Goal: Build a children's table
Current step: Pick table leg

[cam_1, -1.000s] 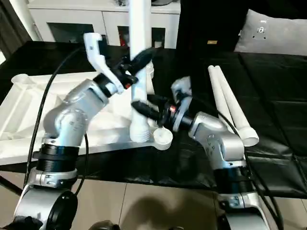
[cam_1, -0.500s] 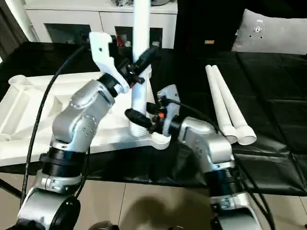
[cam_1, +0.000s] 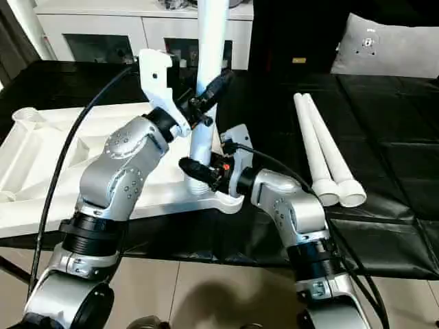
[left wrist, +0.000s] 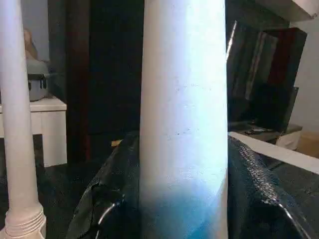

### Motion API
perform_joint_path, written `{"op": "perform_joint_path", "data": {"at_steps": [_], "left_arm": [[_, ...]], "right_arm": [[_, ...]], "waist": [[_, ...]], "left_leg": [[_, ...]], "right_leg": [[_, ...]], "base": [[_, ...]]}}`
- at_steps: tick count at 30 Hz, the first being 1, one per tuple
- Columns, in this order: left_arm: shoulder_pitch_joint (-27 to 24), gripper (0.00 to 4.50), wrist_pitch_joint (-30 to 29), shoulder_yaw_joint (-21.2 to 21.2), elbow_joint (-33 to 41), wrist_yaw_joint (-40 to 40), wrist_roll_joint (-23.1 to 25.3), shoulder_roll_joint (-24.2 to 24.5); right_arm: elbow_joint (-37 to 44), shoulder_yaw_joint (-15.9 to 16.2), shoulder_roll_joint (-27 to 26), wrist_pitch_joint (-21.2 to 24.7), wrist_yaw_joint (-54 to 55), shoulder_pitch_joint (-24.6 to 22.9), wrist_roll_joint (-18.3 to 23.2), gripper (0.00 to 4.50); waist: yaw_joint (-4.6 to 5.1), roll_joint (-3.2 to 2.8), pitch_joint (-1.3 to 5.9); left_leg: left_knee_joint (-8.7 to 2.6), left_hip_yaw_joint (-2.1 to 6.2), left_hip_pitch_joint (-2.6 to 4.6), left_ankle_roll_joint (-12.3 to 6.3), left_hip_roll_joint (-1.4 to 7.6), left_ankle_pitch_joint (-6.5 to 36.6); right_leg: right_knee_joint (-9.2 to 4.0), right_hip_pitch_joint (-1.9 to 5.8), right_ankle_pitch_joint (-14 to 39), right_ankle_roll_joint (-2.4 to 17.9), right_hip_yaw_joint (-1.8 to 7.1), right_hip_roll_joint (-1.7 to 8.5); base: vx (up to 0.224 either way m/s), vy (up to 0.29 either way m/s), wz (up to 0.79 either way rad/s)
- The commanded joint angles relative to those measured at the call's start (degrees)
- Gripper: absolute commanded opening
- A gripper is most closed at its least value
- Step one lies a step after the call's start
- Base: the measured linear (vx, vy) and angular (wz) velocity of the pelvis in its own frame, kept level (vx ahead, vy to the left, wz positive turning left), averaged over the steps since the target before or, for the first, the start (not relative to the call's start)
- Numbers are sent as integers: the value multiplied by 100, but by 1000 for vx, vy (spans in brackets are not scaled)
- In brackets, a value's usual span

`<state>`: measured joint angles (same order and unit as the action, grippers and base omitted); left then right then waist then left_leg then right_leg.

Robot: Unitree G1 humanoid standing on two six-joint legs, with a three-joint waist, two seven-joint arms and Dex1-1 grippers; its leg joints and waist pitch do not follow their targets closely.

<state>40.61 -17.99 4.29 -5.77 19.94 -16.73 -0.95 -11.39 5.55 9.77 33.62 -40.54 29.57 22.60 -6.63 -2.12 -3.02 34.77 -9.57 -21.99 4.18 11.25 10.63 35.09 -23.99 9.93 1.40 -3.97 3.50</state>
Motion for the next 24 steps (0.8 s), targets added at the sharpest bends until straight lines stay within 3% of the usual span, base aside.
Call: {"op": "perform_joint_path", "data": {"at_steps": [1, 6, 8, 9, 12, 14, 24], "left_arm": [[-54, 175, 44, 65, 167, 85, 36, 18], [-56, 175, 78, 96, 151, 111, 89, 31], [-60, 175, 95, 94, 139, 115, 100, 50], [-60, 175, 101, 95, 133, 114, 102, 51], [-57, 175, 124, 92, 114, 95, 137, 67], [-46, 175, 133, 70, 88, 74, 158, 62], [-44, 175, 172, 105, 44, 86, 186, 61]], "right_arm": [[-5, -30, 31, -20, 24, 81, -57, 214], [-25, 58, 65, -267, -3, 66, -195, 199], [-45, -22, 36, -113, -29, 88, -64, 198], [-50, -49, 29, -59, -45, 94, -14, 252], [-15, -101, 57, -71, -47, 122, 20, 269], [67, -136, 113, -15, -137, 133, 93, 307], [171, -104, 225, -68, -312, 80, 104, 334]], "waist": [[-13, 118, 459], [-16, 120, 459], [-12, 120, 459], [-11, 115, 456], [-15, 125, 458], [-15, 127, 460], [-17, 124, 465]], "left_leg": [[-315, 22, 22, -360, 135, 259], [-314, 23, 23, -356, 137, 270], [-315, 24, 25, -361, 136, 259], [-315, 23, 25, -367, 136, 268], [-313, 21, 23, -366, 133, 281], [-309, 20, 20, -378, 132, 264], [-297, 20, 18, -408, 130, 217]], "right_leg": [[-350, 408, 711, 904, 255, 407], [-352, 407, 736, 909, 253, 413], [-342, 408, 697, 915, 256, 407], [-344, 406, 702, 920, 256, 405], [-352, 410, 749, 906, 258, 411], [-346, 414, 718, 909, 254, 404], [-341, 412, 693, 930, 252, 403]], "base": [[0, 0, 0], [0, 0, 0], [0, 0, 0], [0, 0, 0], [0, 0, 0], [0, 0, 0], [0, 0, 0]]}}
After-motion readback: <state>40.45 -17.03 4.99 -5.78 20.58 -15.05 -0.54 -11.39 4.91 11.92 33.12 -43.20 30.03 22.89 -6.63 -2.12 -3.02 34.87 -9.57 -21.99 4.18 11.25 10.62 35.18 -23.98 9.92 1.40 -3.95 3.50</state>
